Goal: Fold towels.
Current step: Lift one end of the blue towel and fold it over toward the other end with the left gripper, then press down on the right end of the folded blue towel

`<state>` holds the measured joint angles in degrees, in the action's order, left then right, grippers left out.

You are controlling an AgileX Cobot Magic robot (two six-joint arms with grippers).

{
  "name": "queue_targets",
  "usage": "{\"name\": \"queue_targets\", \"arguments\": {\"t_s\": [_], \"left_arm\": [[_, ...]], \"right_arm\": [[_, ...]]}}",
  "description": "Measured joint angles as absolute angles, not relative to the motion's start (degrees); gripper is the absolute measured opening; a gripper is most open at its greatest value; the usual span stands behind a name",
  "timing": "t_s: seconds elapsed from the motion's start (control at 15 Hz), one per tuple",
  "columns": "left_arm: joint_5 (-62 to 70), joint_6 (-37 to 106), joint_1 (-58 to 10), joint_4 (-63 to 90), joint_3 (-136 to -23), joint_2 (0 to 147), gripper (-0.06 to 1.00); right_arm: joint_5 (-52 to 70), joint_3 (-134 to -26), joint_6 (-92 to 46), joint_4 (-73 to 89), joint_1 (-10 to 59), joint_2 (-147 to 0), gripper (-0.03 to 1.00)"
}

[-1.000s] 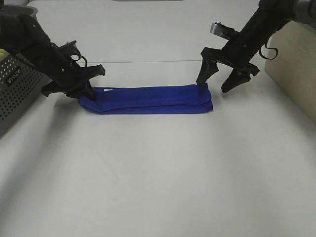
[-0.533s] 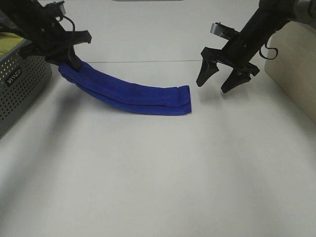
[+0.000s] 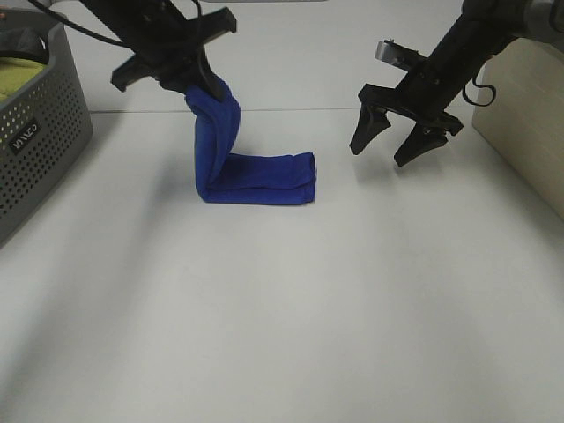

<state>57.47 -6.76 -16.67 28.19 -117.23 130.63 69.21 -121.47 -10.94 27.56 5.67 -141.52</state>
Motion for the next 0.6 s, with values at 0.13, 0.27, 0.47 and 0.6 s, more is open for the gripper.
{"name": "queue_targets", "arguments": {"t_s": [0.13, 0.27, 0.47, 0.6], "left_arm": [[54.7, -9.0, -19.5, 28.5, -117.2, 134.2, 0.06], [52.7, -10.8, -20.7, 28.5, -117.2, 136.5, 0.08], [46.2, -12.5, -22.5, 30.9, -117.2, 139.6, 0.27], [42.8, -12.8, -23.1, 35.6, -117.2, 139.6, 0.43]], "right_arm": [[69.2, -121.5, -10.9, 27.7, 5.7, -141.5, 0.8], [69.2, -121.5, -10.9, 27.8, 5.7, -141.5, 0.8], [69.2, -121.5, -10.9, 28.1, 5.7, -141.5, 0.8], [69.2, -121.5, -10.9, 28.9, 5.7, -141.5, 0.8]]}}
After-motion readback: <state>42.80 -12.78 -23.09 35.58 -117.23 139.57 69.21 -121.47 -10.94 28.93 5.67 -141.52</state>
